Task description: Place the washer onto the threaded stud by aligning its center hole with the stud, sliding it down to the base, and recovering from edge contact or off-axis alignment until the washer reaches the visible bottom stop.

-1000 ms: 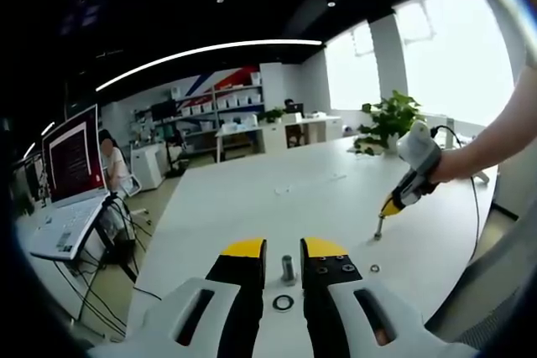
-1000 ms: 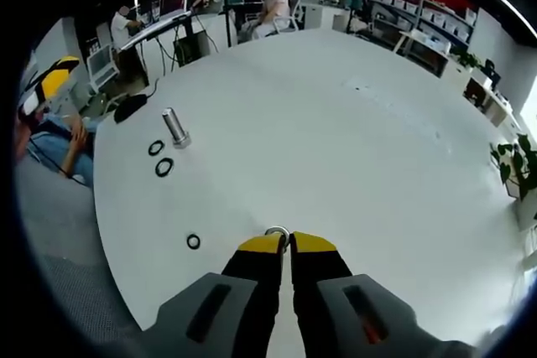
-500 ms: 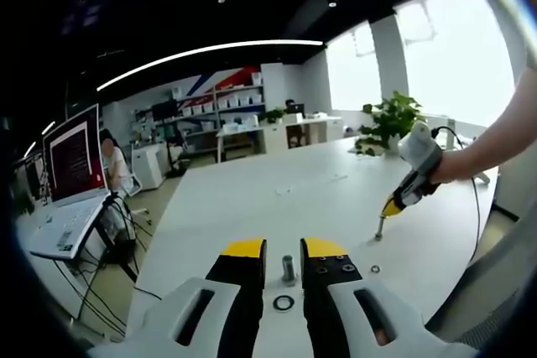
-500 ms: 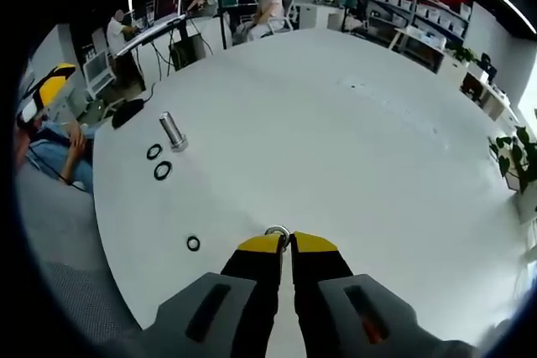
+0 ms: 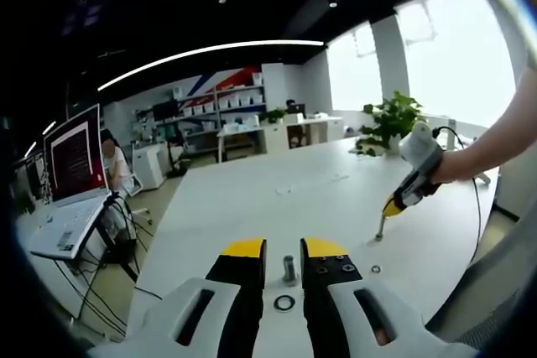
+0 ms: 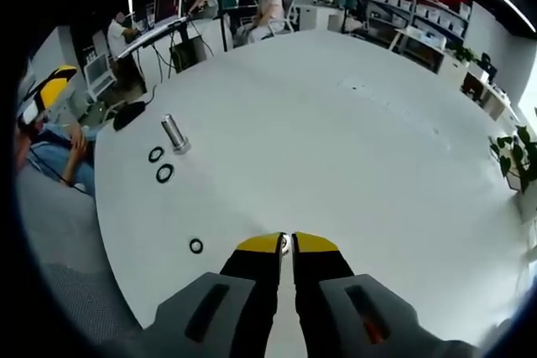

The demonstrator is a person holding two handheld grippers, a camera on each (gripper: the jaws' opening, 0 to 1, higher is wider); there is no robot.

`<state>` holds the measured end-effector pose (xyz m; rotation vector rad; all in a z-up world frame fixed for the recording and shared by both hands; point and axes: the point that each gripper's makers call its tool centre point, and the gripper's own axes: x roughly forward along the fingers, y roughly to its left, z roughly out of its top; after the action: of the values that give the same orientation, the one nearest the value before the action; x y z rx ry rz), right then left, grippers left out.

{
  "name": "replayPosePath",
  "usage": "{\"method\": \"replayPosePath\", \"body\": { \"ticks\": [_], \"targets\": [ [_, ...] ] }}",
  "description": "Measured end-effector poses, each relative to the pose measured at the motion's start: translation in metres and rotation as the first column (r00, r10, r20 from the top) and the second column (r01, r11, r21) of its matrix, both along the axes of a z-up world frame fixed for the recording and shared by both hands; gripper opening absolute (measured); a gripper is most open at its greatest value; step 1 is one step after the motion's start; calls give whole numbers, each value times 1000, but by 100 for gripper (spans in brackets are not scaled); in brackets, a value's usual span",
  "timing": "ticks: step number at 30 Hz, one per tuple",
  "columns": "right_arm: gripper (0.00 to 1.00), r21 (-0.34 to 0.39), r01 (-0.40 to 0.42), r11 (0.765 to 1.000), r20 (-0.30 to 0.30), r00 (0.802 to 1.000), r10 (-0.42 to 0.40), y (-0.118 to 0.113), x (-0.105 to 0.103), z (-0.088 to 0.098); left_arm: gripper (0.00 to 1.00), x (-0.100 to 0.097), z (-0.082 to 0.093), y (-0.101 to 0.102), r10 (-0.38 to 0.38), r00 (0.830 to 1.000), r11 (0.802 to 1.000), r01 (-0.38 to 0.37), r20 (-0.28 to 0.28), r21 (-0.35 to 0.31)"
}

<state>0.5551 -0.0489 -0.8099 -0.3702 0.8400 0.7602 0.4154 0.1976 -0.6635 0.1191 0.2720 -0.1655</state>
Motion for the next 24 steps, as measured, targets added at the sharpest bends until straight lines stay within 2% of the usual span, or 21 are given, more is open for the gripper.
{"method": "replayPosePath", "body": {
  "ticks": [24],
  "targets": [
    [8, 12, 5, 1000, 2, 1000, -5, 6, -1, 3, 14, 0, 1, 0, 2, 1000, 1000, -2, 4, -5]
  ]
}}
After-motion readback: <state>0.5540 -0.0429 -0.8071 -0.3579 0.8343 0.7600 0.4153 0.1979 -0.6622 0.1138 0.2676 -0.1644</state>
